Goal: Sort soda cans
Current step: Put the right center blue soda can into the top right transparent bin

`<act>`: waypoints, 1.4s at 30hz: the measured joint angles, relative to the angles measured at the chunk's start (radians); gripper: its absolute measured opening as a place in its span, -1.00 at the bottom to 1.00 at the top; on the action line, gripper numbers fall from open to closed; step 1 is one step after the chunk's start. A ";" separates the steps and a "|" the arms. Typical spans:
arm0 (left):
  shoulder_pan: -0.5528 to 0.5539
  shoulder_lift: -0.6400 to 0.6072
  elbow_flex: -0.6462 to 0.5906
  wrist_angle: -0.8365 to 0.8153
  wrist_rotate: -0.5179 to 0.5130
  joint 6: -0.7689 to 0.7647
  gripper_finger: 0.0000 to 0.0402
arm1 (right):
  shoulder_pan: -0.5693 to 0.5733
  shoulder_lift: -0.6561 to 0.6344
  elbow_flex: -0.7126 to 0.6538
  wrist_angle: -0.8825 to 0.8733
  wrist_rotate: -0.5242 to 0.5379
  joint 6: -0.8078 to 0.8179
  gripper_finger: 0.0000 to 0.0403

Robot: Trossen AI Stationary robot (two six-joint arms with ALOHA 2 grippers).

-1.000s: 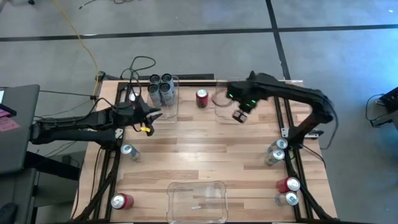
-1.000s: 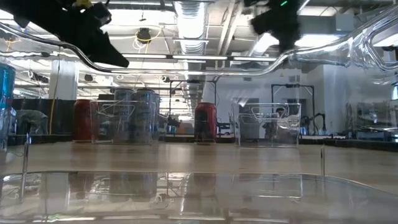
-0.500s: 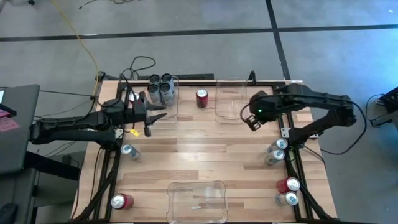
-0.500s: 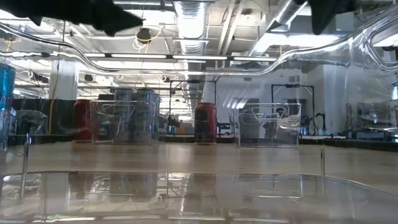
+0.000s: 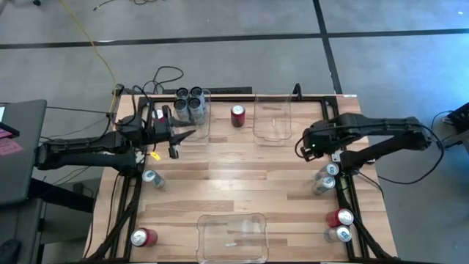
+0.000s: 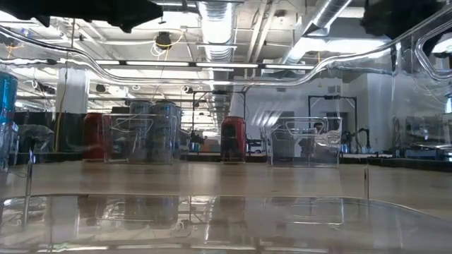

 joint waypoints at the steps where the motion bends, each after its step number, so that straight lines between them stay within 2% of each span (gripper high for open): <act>1: 0.000 0.001 0.000 -0.014 0.000 -0.015 -0.46 | 0.000 -0.011 -0.007 0.000 0.000 0.009 -0.13; 7: 0.000 0.003 0.000 -0.131 0.017 -0.061 -0.46 | -0.007 -0.065 -0.021 0.001 -0.012 0.022 0.25; 11: 0.000 -0.005 0.000 -0.142 0.020 -0.055 -0.46 | -0.008 -0.087 -0.021 0.000 -0.051 0.022 0.39; 17: 0.000 -0.006 0.000 -0.184 0.020 -0.054 -0.46 | 0.033 -0.089 -0.021 0.001 -0.069 0.006 0.46; 23: 0.000 -0.006 0.000 -0.223 0.020 -0.033 -0.46 | 0.142 -0.065 -0.021 0.001 -0.085 -0.072 0.47; 27: 0.000 -0.006 0.000 -0.224 0.020 -0.025 -0.46 | 0.214 -0.037 -0.021 0.001 -0.172 -0.074 0.47; 31: 0.000 -0.006 0.000 -0.223 0.020 -0.025 -0.46 | 0.302 -0.007 -0.021 0.001 -0.315 0.044 0.46; 33: 0.000 -0.006 0.000 -0.223 0.020 -0.026 -0.46 | 0.364 0.004 -0.021 0.001 -0.354 0.141 0.46; 39: 0.000 -0.006 0.000 -0.223 0.020 -0.026 -0.46 | 0.523 0.029 -0.021 0.000 -0.351 0.394 0.46; 42: 0.000 -0.006 0.000 -0.223 0.020 -0.031 -0.46 | 0.576 0.031 -0.021 0.003 -0.276 0.482 0.46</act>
